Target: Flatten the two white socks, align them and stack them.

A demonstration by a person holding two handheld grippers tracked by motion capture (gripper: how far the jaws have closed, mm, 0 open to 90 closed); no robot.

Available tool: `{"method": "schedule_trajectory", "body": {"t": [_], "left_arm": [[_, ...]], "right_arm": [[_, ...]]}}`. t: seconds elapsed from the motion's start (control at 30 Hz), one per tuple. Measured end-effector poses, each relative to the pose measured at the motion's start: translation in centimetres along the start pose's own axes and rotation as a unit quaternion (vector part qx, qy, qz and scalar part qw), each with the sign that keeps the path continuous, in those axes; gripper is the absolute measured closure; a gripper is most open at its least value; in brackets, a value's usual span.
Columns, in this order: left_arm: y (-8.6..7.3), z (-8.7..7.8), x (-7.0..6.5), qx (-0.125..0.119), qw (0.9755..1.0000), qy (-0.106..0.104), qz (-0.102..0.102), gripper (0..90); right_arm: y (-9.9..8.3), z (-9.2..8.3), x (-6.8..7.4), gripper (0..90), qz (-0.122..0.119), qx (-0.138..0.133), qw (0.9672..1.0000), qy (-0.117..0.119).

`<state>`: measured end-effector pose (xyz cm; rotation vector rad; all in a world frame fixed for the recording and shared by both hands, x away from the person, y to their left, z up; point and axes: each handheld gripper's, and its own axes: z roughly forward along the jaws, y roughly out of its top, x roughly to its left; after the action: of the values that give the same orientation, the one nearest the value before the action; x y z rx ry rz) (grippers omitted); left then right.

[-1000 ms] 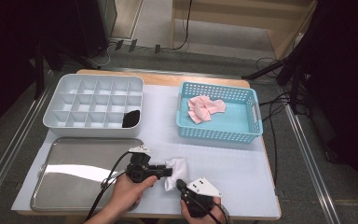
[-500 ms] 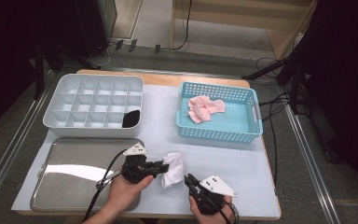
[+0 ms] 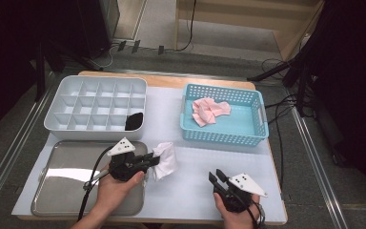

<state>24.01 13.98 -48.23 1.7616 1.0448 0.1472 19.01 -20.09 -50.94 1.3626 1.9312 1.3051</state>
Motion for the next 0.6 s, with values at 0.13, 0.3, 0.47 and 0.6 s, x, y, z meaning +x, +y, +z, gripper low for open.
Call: {"method": "schedule_trajectory", "body": {"t": [0.13,0.3,0.47,0.6], "left_arm": [[0.5,-0.9,0.4,-0.012,0.9999,0.008,0.005,75.7],[1.1,-2.3,1.2,-0.028,0.9995,0.015,0.005,75.7],[1.4,-3.3,1.7,-0.037,0.9991,0.021,0.003,75.7],[1.5,-3.9,2.0,-0.045,0.9987,0.024,0.003,75.7]], "right_arm": [[0.0,-0.4,-1.8,56.5,-0.004,-0.001,0.9998,-0.021],[-0.2,-0.7,-4.1,44.0,-0.006,0.002,0.9992,-0.039],[-0.4,-0.4,-6.0,29.7,0.011,0.009,0.9989,-0.046],[-0.6,-0.4,-7.1,16.5,0.0,0.01,0.9991,-0.04]]}}
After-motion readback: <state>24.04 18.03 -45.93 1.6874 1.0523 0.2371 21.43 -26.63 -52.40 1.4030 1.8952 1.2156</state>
